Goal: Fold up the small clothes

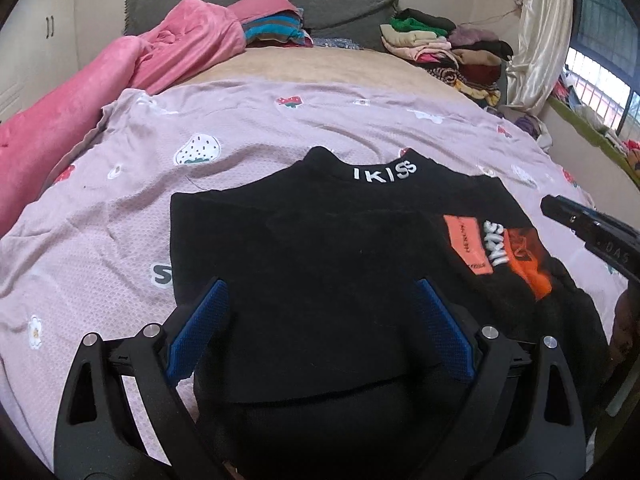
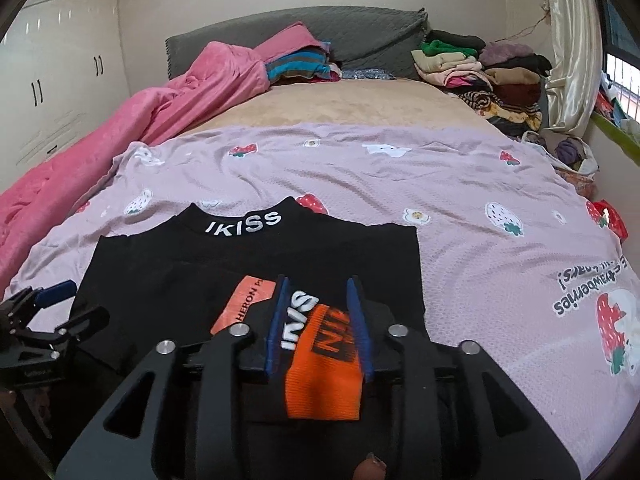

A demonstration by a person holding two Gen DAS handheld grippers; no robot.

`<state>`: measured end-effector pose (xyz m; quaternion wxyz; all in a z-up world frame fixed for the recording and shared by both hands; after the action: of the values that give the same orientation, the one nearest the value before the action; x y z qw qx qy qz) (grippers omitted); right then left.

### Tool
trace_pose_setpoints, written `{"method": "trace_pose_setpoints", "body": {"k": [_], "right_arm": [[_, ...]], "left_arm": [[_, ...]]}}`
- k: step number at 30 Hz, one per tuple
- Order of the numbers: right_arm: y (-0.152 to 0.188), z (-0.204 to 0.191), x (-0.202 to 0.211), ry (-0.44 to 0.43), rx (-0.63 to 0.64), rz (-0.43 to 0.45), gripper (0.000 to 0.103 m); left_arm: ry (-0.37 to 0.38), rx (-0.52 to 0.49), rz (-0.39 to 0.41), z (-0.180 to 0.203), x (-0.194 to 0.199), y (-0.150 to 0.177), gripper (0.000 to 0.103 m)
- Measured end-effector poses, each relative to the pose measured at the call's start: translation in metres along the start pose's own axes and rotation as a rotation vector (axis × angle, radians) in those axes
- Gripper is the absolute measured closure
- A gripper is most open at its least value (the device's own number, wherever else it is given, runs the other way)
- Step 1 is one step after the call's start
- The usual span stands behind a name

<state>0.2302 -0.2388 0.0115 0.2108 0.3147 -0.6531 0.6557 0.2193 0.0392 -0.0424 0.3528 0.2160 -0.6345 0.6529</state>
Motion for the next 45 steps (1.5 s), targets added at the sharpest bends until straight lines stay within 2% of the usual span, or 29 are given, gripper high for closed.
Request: {"method": "trace_pose_setpoints", "body": {"k": [5, 8, 10, 12, 15, 21, 24, 26, 28, 33, 37, 41, 45], "right_arm": [[0.004, 0.001, 0.005, -0.012, -0.008, 0.003, 0.068], [0.010, -0.003, 0.004, -0.032, 0.002, -0.014, 0.068], [0.015, -0.008, 0.003, -0.043, 0.013, -0.028, 0.068], [0.021, -0.018, 0.000, -0.060, 0.037, -0.048, 0.068], [0.027, -0.030, -0.003, -0.083, 0.068, -0.069, 0.068], [0.038, -0.064, -0.017, -0.131, 0.148, -0.129, 0.068], [0.044, -0.067, -0.028, -0.121, 0.165, -0.169, 0.068], [0.050, -0.060, -0.036, -0.078, 0.168, -0.207, 0.068], [0.055, -0.055, -0.041, -0.083, 0.156, -0.236, 0.068], [0.060, -0.046, -0.043, -0.044, 0.156, -0.239, 0.072], [0.059, -0.046, -0.042, -0.055, 0.145, -0.232, 0.072], [0.056, -0.045, -0.036, -0.077, 0.114, -0.212, 0.069], [0.055, -0.046, -0.026, -0.098, 0.101, -0.189, 0.059]], "left_arm": [[0.029, -0.015, -0.020, 0.007, -0.002, 0.003, 0.016], [0.063, -0.020, -0.037, 0.014, -0.003, 0.006, 0.032], [0.085, -0.027, -0.071, 0.017, -0.007, 0.010, 0.060], [0.081, -0.025, -0.134, 0.016, -0.017, 0.018, 0.071], [0.083, 0.004, -0.186, 0.008, -0.027, 0.026, 0.071], [0.097, 0.018, -0.185, 0.003, -0.025, 0.027, 0.071], [0.100, 0.020, -0.185, 0.003, -0.025, 0.027, 0.071], [0.103, 0.022, -0.186, 0.003, -0.024, 0.027, 0.071], [0.106, 0.024, -0.188, 0.003, -0.024, 0.028, 0.071], [0.109, 0.025, -0.189, 0.004, -0.025, 0.028, 0.071], [0.108, 0.023, -0.189, 0.004, -0.025, 0.027, 0.071], [0.104, 0.018, -0.186, 0.005, -0.024, 0.026, 0.071], [0.104, 0.018, -0.179, 0.005, -0.022, 0.025, 0.070]]}}
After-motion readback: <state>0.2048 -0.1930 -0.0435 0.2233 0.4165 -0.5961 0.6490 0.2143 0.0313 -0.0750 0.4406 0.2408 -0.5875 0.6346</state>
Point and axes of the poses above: each gripper's, at about its wrist camera, not at the fingertips, and x roughly against the way its jaws point, z to its right, y to its underside, the point moved 6 cm from there along -x, roughly the way its jaws point, and after that the axes turned 2 degrees about -z, right-handed, at the moved point
